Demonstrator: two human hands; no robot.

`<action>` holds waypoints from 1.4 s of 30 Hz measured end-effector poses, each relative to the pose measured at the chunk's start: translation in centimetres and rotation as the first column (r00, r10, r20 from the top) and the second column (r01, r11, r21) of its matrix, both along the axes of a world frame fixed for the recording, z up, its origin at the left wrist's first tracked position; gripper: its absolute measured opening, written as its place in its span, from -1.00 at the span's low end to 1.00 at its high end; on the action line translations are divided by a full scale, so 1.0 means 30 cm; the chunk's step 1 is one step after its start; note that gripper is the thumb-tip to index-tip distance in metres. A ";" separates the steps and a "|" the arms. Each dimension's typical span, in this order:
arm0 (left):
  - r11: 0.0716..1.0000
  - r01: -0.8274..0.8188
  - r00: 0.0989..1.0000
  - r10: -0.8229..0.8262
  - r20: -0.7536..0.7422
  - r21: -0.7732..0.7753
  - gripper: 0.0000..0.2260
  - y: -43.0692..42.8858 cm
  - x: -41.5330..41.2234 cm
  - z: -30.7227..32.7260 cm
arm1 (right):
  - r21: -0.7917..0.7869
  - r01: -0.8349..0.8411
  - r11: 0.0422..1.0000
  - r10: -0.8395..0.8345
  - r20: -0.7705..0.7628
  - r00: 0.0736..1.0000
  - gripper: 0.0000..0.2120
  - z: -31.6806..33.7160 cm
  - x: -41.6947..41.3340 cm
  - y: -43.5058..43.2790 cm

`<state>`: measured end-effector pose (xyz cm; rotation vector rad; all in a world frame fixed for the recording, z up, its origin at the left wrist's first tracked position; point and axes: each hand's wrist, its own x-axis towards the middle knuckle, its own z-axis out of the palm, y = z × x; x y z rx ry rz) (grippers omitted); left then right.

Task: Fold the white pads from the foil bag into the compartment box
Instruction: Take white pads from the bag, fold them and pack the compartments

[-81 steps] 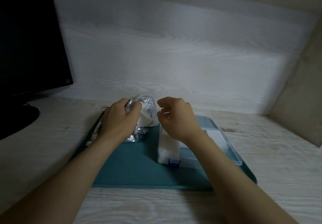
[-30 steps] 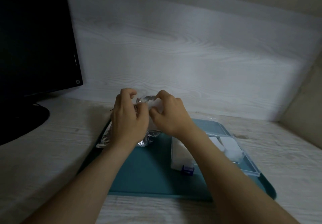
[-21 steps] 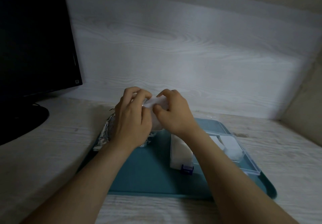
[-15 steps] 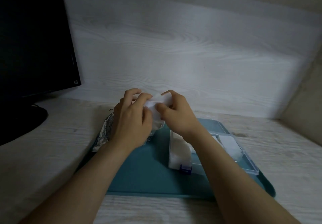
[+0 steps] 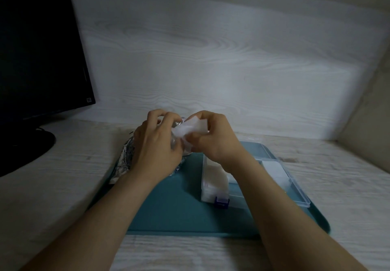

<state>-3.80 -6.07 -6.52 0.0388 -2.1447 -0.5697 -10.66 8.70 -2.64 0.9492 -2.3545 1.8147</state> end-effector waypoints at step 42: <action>0.500 0.407 0.852 -0.510 -0.119 0.764 -0.84 0.255 0.085 0.097 | -0.315 -0.148 0.938 0.207 0.164 0.965 -0.78 0.007 0.100 0.308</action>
